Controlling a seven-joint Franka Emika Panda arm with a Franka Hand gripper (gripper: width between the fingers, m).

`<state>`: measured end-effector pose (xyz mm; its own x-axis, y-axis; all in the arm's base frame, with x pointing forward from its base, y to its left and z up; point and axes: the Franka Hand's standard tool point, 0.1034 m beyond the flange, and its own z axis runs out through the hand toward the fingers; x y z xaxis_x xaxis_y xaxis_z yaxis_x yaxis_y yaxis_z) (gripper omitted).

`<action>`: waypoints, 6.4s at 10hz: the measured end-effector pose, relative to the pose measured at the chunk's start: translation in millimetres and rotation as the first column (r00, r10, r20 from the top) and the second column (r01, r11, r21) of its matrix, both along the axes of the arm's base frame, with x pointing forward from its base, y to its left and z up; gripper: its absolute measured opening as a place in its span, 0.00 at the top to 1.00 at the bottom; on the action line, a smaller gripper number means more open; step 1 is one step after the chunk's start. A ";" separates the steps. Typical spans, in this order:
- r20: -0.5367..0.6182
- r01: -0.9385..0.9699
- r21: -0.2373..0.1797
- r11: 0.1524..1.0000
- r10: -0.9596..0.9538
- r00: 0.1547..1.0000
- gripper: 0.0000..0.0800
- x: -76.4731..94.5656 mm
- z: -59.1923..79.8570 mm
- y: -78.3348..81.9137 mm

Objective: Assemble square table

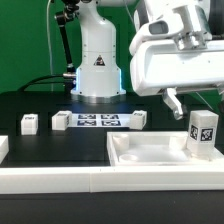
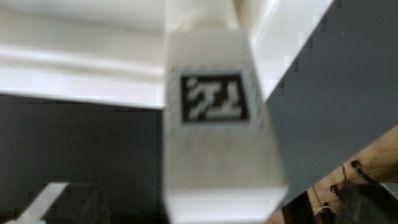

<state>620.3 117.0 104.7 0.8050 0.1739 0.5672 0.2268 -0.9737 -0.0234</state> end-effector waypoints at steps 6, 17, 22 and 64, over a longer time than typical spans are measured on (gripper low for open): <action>-0.309 -0.043 0.016 0.999 0.046 0.950 0.19 -11.4 -8.6 11.1; -0.584 -0.040 -0.028 0.999 0.016 0.812 0.19 -6.4 -14.6 -2.0; -0.585 -0.051 -0.028 0.998 0.025 0.811 0.19 -4.0 -20.3 5.5; -0.526 -0.117 -0.077 0.990 0.059 0.848 0.19 7.7 -16.8 6.3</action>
Offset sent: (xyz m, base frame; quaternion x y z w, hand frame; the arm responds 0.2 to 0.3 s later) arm 0.0000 0.0000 0.0000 0.0000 -0.2571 0.0000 0.9664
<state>628.0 123.3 87.9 0.9556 0.2915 0.0431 0.2938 -0.9537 -0.0637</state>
